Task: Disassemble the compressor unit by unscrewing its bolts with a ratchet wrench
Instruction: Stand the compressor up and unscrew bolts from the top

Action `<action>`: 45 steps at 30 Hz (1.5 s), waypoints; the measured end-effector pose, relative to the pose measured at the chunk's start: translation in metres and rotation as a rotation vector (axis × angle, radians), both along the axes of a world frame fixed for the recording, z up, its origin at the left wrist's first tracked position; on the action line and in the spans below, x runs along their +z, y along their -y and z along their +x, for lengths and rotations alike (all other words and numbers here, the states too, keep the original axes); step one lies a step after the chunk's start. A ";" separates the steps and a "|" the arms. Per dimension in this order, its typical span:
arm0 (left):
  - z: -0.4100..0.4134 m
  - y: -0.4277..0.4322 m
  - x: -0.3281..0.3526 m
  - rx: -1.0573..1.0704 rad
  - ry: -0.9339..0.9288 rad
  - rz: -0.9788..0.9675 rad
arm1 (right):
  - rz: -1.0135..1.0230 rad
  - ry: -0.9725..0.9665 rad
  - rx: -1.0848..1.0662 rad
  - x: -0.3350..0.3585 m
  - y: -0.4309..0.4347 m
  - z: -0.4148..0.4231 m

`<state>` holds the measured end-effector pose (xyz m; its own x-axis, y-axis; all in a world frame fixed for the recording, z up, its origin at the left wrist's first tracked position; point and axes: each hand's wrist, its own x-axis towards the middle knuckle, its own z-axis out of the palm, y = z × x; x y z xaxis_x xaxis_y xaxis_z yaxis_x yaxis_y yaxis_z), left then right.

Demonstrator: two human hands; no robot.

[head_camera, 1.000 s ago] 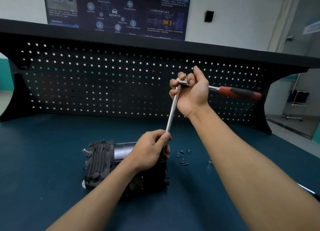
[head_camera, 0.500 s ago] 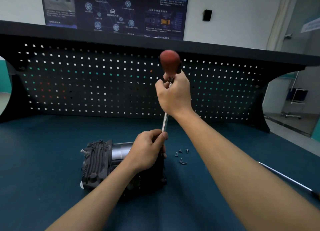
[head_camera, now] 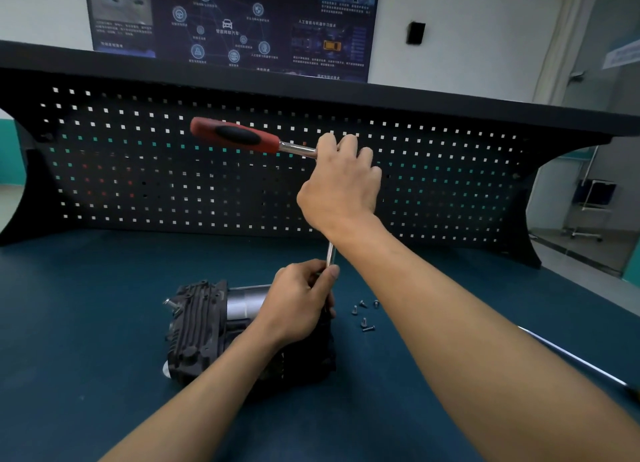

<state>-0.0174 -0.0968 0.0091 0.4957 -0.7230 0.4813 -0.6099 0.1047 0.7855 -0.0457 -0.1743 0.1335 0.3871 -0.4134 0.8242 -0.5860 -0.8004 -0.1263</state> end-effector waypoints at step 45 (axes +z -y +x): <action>0.001 0.000 -0.002 -0.011 0.013 -0.005 | 0.332 0.436 0.905 -0.001 0.002 -0.018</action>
